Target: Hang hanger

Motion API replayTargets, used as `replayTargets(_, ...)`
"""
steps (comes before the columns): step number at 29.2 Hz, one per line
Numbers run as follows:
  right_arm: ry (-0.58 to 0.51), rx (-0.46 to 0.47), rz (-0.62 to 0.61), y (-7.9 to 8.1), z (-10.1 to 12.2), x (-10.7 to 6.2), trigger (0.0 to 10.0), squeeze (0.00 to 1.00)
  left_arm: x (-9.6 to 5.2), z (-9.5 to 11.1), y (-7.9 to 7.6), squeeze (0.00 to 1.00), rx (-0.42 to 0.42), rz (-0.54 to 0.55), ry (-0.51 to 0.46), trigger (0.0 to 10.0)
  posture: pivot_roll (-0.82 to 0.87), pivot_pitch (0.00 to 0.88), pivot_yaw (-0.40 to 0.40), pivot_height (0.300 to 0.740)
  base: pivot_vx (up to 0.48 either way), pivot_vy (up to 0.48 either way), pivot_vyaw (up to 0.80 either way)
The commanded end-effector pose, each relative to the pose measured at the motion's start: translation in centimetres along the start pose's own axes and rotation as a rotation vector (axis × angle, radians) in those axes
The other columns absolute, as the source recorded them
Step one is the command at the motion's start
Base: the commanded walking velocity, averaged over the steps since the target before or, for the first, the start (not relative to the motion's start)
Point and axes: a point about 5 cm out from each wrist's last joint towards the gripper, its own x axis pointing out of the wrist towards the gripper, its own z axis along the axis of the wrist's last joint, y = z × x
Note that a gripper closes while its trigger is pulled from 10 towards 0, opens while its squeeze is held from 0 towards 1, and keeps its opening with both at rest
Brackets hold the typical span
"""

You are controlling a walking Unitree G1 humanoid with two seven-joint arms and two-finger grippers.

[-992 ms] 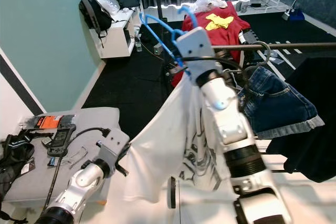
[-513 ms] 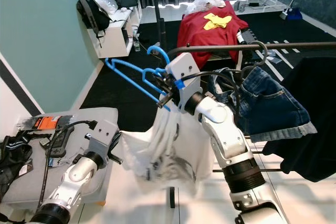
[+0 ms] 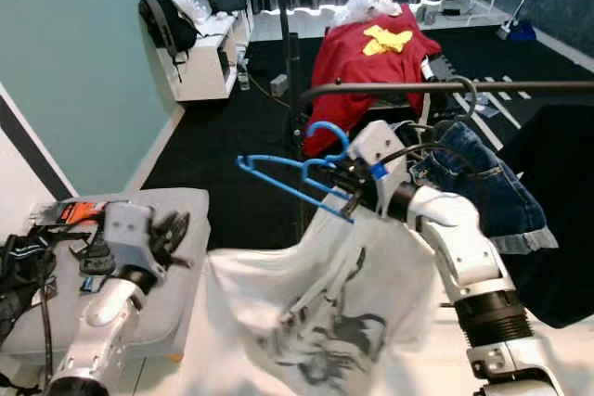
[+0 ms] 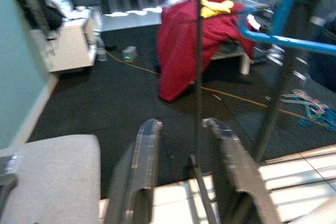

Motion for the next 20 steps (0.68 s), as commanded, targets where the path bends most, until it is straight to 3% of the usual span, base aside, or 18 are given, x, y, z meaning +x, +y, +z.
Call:
replayTargets(1,-0.06,-0.003,-0.011,-0.3,1.0,0.2,0.0,0.0,-0.4,-0.7,-0.5,0.82,0.021,-0.02,0.032,10.0,-0.05,0.001,0.003,0.74,0.0,0.0,0.0)
replayTargets(2,-0.071,0.002,-0.002,-0.3,1.2,0.3,0.0,0.0,-0.4,-0.9,-1.1,0.14,0.032,-0.062,0.041,10.0,-0.05,0.003,0.004,0.74,0.0,0.0,0.0)
replayTargets(3,-0.082,0.007,0.004,-0.3,1.3,0.3,0.0,0.0,-0.4,-1.0,-1.6,0.2,0.045,-0.097,0.047,10.0,-0.06,0.007,0.006,0.74,0.0,0.0,0.0)
replayTargets(7,-0.095,0.011,0.017,-0.3,1.5,0.3,0.0,0.0,-0.4,-1.0,-2.0,0.2,0.057,-0.136,0.055,10.0,-0.06,0.007,0.006,0.74,0.0,0.0,0.0)
replayTargets(8,-0.118,0.032,0.048,-0.3,1.9,0.1,0.0,0.0,-0.3,-0.7,-2.7,1.0,0.01,-0.202,0.046,10.0,-0.07,0.01,0.007,0.74,0.0,0.0,0.0)
replayTargets(9,-0.14,0.049,0.072,-0.5,2.3,-0.1,0.0,0.0,-0.4,-0.2,-3.8,1.0,-0.056,-0.295,0.037,10.0,-0.07,0.014,0.005,0.74,0.0,0.0,0.0)
replayTargets(10,-0.14,0.049,0.072,-0.5,2.3,-0.1,0.0,0.0,-0.4,-0.2,-3.8,1.0,-0.056,-0.295,0.037,10.0,-0.07,0.014,0.005,0.74,0.0,0.0,0.0)
replayTargets(12,-0.169,0.069,0.096,-0.9,2.9,-0.5,0.0,0.0,-0.5,0.5,-5.5,1.0,-0.173,-0.431,0.031,10.0,-0.07,0.016,0.004,0.74,0.0,0.0,0.0)
replayTargets(13,-0.169,0.069,0.096,-0.9,2.9,-0.5,0.0,0.0,-0.5,0.5,-5.5,1.0,-0.173,-0.431,0.031,10.0,-0.07,0.016,0.004,0.74,0.0,0.0,0.0)
replayTargets(14,-0.175,0.075,0.093,-1.2,3.1,-0.6,0.0,0.0,-0.6,0.9,-6.2,0.0,-0.215,-0.488,0.022,10.0,-0.07,0.017,0.004,0.74,0.0,0.0,0.0)
replayTargets(15,-0.175,0.075,0.093,-1.2,3.1,-0.6,0.0,0.0,-0.6,0.9,-6.2,0.0,-0.215,-0.488,0.022,10.0,-0.07,0.017,0.004,0.74,0.0,0.0,0.0)
replayTargets(17,-0.191,0.092,0.096,-1.7,3.5,-0.7,0.0,0.0,-0.5,1.9,-8.1,0.0,-0.321,-0.564,-0.003,10.0,-0.09,0.027,-0.001,0.74,0.0,0.0,0.0)
replayTargets(20,-0.199,0.099,0.092,-1.6,3.8,-0.2,0.0,0.0,0.3,0.8,-9.4,0.0,-0.208,-0.509,0.012,10.0,-0.1,0.034,-0.011,0.74,0.0,0.0,0.0)
